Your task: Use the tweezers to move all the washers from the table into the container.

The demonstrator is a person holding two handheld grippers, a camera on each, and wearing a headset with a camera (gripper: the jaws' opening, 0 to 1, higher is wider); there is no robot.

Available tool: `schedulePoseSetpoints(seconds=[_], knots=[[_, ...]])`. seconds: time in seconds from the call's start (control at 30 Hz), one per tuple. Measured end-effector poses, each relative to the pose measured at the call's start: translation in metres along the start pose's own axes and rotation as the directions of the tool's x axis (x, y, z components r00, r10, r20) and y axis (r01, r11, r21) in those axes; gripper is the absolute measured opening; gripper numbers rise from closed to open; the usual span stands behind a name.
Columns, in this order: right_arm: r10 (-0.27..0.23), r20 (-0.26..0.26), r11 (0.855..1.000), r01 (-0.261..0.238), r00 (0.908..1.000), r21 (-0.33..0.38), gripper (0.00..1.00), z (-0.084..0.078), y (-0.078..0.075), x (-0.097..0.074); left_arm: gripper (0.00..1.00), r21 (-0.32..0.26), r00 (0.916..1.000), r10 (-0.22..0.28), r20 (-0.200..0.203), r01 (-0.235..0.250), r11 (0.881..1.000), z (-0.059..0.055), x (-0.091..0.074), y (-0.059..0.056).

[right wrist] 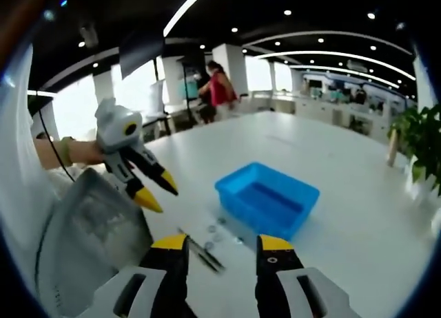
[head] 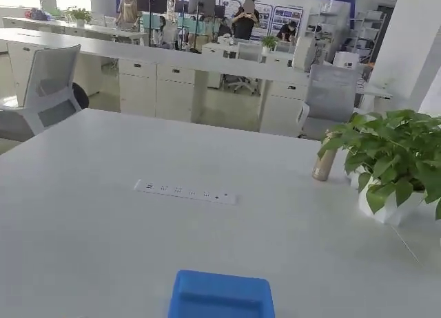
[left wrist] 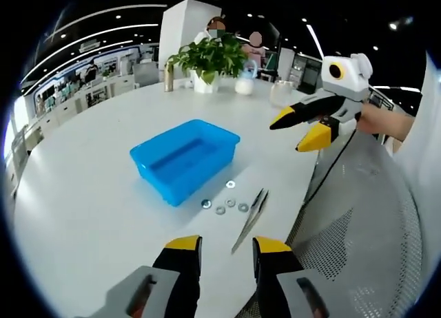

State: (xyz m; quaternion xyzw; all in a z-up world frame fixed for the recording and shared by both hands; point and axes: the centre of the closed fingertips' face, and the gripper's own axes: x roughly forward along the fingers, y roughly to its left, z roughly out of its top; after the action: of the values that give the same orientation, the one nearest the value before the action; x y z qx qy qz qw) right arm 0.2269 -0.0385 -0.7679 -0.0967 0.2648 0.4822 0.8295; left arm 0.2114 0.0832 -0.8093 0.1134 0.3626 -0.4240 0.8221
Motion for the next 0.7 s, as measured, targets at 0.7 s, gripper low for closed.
schedulePoseSetpoints(seconds=[0.7], knots=[[0.166, -0.346, 0.913, -0.276, 0.9237, -0.3, 0.22, -0.052, 0.012, 0.059, 0.14, 0.139, 0.9784, -0.096, -0.183, 0.123, 0.983, -0.023, 0.032, -0.013]])
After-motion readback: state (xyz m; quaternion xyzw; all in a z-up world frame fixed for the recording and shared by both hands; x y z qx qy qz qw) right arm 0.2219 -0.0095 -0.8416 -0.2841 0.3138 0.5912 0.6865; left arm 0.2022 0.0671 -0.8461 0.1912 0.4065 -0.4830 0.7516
